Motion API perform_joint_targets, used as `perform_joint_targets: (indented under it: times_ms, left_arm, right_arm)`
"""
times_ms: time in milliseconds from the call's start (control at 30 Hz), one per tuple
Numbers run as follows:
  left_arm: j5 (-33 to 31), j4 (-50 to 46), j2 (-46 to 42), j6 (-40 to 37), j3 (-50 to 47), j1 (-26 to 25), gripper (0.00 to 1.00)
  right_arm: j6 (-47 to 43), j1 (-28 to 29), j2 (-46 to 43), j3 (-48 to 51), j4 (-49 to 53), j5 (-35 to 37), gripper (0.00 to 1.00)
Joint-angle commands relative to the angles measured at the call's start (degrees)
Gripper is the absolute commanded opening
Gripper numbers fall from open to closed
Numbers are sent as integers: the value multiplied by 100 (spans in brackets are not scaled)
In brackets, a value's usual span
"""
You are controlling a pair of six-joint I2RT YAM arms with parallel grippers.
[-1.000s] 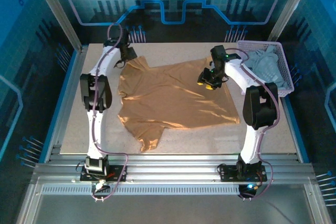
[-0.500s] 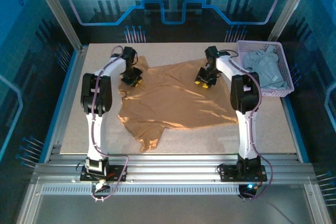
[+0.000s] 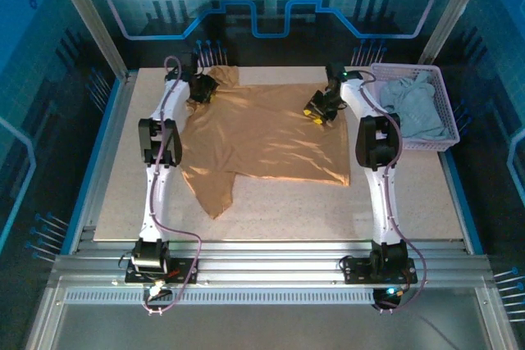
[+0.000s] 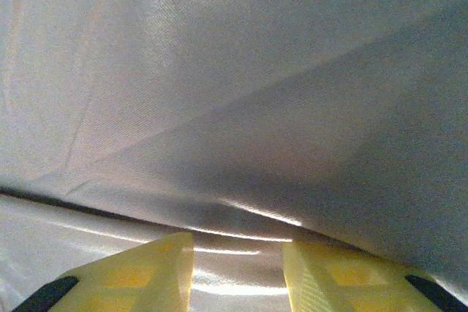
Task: Fold and stack the t-shirts
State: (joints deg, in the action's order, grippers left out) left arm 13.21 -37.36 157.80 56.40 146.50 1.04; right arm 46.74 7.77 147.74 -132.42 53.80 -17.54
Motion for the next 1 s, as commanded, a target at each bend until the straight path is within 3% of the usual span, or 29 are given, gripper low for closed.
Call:
perform_joint_targets:
  times_ms: [0, 67, 167, 267, 400, 533, 633, 733, 833, 967]
  left_arm:
    - [-15, 247, -11, -107, 27, 68, 50]
    - [-271, 270, -614, -431, -421, -8, 60]
    - [-848, 272, -1883, -834, -1614, -170, 66]
    - [-1398, 123, -3227, -676, -3130, -389, 62]
    - [-1513, -414, -4637, -285, -5170, -705, 53]
    - [-1007, -1031, -5941, -106, -7255, -1102, 46]
    - [-539, -1482, -6919, 201, -8696, -1281, 46]
    - [72, -1340, -7991, 782, -9974, -1304, 46]
    - [529, -1067, -8492, 1293, -10720, -1474, 47]
    - [544, -665, -8591, 1652, -11010, -1758, 48]
  right_arm:
    - [-28, -159, 618, -467, -18, -232, 42]
    - [-319, -153, 582, -831, -84, -372, 45]
    - [-606, -107, 15, -692, -135, -194, 48]
    - [-613, -64, -990, 319, -399, 274, 48]
    - [-179, -31, -2515, 2219, -849, 703, 46]
    - [75, 117, -3758, 3980, -912, 991, 42]
    - [182, 112, -4486, 5062, -919, 837, 41]
    - [134, 42, -5026, 5831, -814, 687, 41]
    - [9, -11, -5444, 6343, -869, 627, 41]
    - [-144, -8, -5604, 6585, -862, 642, 40]
